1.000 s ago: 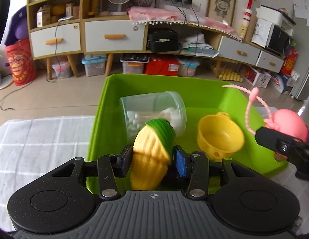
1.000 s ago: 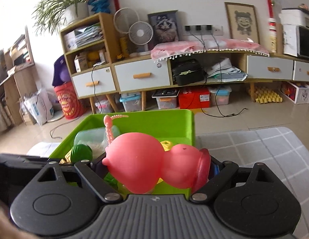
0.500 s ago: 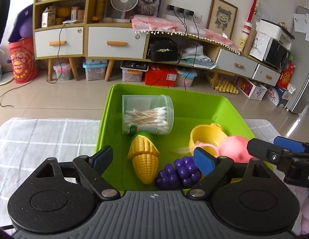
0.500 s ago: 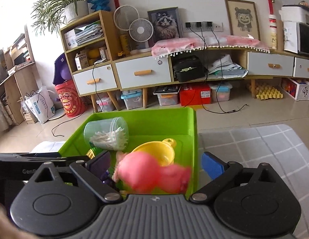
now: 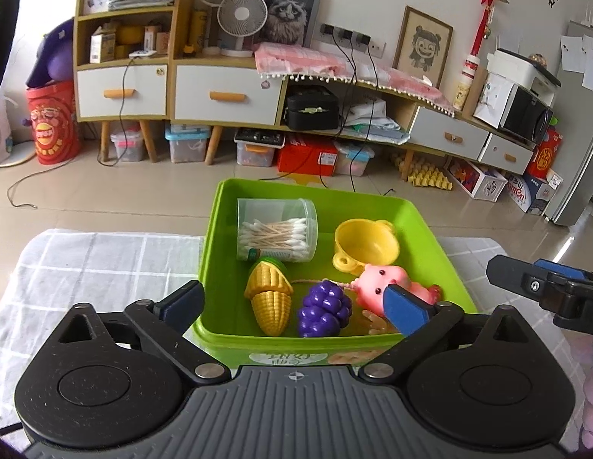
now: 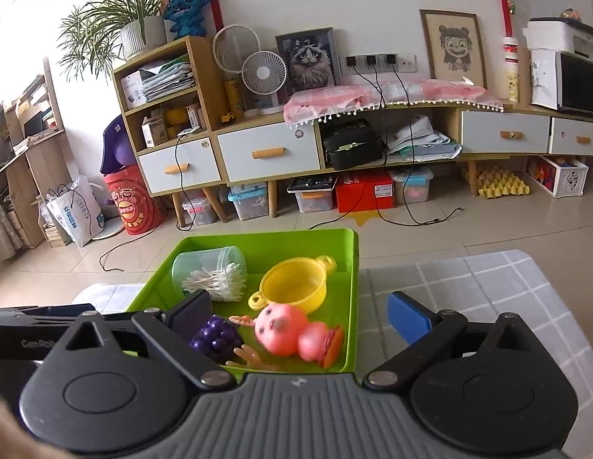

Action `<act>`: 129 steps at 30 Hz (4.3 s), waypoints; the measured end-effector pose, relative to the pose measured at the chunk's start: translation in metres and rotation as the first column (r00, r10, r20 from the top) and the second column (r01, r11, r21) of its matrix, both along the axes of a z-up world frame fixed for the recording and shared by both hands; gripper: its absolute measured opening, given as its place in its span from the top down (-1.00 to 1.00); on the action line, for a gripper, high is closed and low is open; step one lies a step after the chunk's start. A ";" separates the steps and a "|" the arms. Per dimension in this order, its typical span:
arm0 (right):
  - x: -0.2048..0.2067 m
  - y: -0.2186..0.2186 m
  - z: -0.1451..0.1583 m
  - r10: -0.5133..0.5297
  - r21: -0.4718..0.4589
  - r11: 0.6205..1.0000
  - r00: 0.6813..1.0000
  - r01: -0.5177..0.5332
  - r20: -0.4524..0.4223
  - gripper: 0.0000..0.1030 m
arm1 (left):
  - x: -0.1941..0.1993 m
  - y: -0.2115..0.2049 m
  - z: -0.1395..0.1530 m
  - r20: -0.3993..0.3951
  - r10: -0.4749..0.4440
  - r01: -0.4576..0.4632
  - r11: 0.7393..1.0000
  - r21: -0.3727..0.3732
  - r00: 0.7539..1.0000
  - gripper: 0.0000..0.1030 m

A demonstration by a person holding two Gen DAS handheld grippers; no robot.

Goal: Organize rigid objects
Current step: 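Withdraw both tools from the bin back over the remaining toys, then grasp the pink block with the left gripper while the right gripper grasps the striped hair clip, then carry the pink block and hair clip into the green bin and open both grippers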

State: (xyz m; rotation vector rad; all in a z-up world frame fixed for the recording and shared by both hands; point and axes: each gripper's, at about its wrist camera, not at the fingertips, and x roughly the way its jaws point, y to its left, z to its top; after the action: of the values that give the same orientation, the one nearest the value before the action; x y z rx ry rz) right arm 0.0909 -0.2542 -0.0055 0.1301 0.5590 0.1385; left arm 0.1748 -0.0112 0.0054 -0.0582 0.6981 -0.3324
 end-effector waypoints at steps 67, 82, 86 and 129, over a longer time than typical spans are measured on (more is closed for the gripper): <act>-0.094 0.009 -0.070 -0.048 -0.006 0.999 0.923 0.050 -0.383 -0.75 | -0.114 0.020 -0.064 -0.182 0.005 0.013 0.995 0.096 0.983 -0.75; -0.073 0.011 -0.082 -0.220 0.092 0.960 0.912 0.266 -0.345 -0.69 | -0.092 0.033 -0.076 -0.323 0.203 -0.264 0.951 -0.160 0.924 -0.03; -0.071 0.003 -0.087 -0.261 0.115 0.940 0.897 0.320 -0.358 -0.49 | -0.092 0.032 -0.080 -0.345 0.195 -0.256 0.956 -0.141 0.918 0.17; -0.073 -0.002 -0.048 -0.168 0.303 0.914 0.931 0.271 -0.325 0.69 | -0.092 0.051 -0.027 -0.243 0.209 -0.279 0.910 -0.306 0.947 0.70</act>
State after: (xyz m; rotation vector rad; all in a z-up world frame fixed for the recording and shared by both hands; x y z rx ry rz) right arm 0.0179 -0.2564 -0.0535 0.5619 0.8091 -0.0086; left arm 0.0826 0.0399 -0.0214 -0.5104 0.8228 -0.2012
